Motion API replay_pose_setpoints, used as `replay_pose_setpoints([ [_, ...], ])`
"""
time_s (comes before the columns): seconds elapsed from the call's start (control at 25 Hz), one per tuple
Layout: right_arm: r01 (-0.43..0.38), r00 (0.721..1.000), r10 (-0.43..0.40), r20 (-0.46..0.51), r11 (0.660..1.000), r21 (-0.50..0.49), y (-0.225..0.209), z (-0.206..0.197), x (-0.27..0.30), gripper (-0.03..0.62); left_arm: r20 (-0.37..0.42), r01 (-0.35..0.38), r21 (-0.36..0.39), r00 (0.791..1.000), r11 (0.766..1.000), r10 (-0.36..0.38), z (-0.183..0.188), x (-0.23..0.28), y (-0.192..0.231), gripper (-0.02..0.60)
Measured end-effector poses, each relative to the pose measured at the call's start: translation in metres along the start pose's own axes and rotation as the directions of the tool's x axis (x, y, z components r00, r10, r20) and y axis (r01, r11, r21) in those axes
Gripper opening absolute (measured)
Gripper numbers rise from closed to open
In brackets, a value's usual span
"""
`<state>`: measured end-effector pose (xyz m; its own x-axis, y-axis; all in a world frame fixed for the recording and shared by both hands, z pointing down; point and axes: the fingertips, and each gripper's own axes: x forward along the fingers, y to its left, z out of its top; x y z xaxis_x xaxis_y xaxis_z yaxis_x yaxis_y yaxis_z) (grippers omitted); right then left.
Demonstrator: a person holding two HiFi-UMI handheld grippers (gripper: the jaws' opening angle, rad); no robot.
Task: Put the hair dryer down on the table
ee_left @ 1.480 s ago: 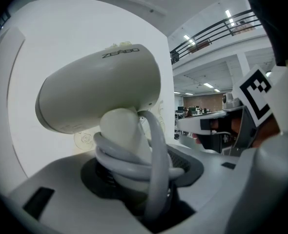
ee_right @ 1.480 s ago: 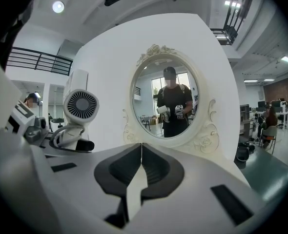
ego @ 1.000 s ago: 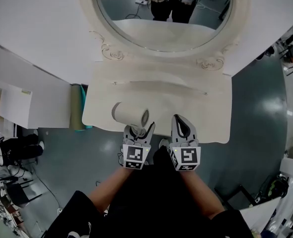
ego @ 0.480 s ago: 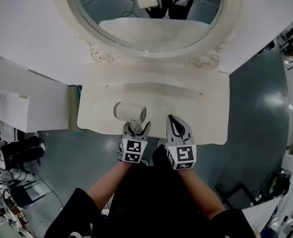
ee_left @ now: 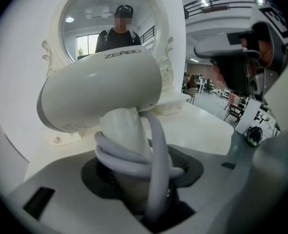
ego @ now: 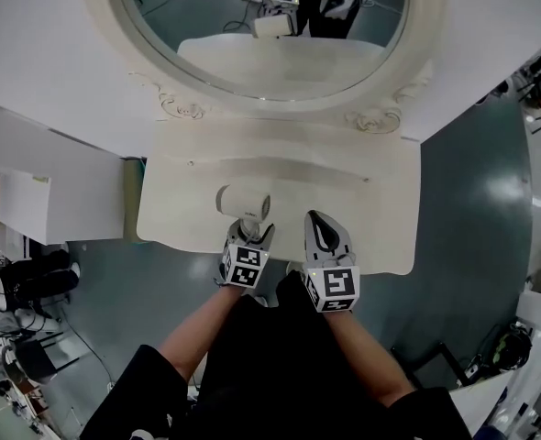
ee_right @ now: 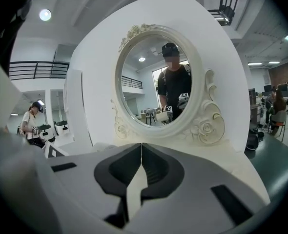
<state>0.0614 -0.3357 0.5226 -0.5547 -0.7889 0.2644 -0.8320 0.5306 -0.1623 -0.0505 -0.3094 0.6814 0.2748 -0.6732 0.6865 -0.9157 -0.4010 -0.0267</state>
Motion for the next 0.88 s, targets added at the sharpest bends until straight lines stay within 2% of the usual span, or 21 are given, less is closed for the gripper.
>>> replay_pose_setpoints([
  [0.16,0.015,1.000,-0.014,-0.007,1.000,0.020,-0.011,-0.003,0.005,0.018,-0.057,0.023,0.025,0.998,0.999,-0.022,-0.010,0.020,-0.006,0.242],
  [0.32,-0.006,0.999,0.006,-0.032,1.000,0.022,-0.010,-0.014,0.013,0.018,-0.117,0.057,0.051,0.992,0.997,-0.051,-0.025,0.038,-0.012,0.242],
  [0.56,-0.051,0.995,0.051,-0.088,0.999,0.001,-0.002,-0.041,0.030,0.018,-0.185,0.086,0.031,0.980,0.996,-0.079,-0.041,0.054,-0.012,0.242],
  [0.88,-0.053,0.989,0.055,-0.136,0.998,0.015,-0.006,-0.064,0.043,0.018,-0.266,0.096,-0.030,0.959,0.995,-0.100,-0.056,0.067,-0.009,0.242],
])
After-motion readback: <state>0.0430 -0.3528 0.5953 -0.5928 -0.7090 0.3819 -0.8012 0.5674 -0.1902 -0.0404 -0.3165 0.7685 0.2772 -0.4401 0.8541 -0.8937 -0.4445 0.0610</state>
